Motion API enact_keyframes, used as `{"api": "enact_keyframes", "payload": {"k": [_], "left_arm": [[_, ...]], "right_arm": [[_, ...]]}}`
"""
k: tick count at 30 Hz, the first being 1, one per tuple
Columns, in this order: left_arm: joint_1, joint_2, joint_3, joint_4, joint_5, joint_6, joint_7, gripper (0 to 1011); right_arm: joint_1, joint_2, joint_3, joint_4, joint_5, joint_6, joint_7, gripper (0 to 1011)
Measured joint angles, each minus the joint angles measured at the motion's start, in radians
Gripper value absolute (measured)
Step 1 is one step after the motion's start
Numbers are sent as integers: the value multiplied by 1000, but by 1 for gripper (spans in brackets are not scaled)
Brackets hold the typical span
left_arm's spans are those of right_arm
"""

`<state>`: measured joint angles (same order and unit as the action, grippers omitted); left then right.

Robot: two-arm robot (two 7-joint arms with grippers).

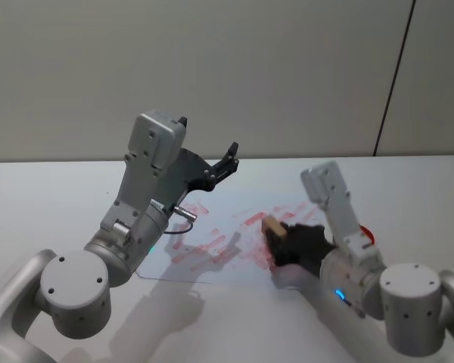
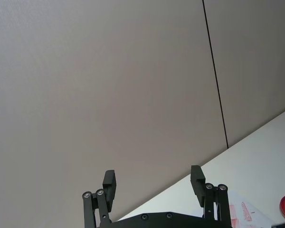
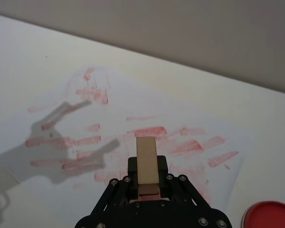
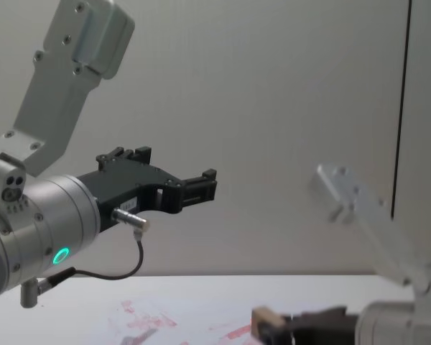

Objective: Use the one hand to pick up the stamp and affix it onto the A4 paper.

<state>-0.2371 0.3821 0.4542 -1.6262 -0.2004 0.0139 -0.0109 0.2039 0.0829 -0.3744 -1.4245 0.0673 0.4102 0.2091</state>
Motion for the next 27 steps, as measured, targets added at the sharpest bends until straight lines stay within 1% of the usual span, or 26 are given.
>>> {"api": "enact_keyframes", "payload": {"k": [6,7,10,11,14,20,23,27], "left_arm": [[0,0,0,0,0,0,0,1001],[0,0,0,0,0,0,0,1001],[0,0,0,0,0,0,0,1001],[0,0,0,0,0,0,0,1001],[0,0,0,0,0,0,0,1001],[0,0,0,0,0,0,0,1001],[0,0,0,0,0,0,0,1002],[0,0,0,0,0,0,0,1002]], "right_arm": [[-7,17,26,-72,49,4,-9,216],[-10,23,34,-90,63,7,-13,216],[-18,38,49,-117,82,11,-21,216],[-24,48,58,-135,92,14,-25,216],[-37,68,76,-160,108,21,-34,216],[-63,106,103,-188,125,35,-51,217],[-85,132,122,-197,130,42,-61,216],[-97,148,131,-200,131,45,-68,217]]}}
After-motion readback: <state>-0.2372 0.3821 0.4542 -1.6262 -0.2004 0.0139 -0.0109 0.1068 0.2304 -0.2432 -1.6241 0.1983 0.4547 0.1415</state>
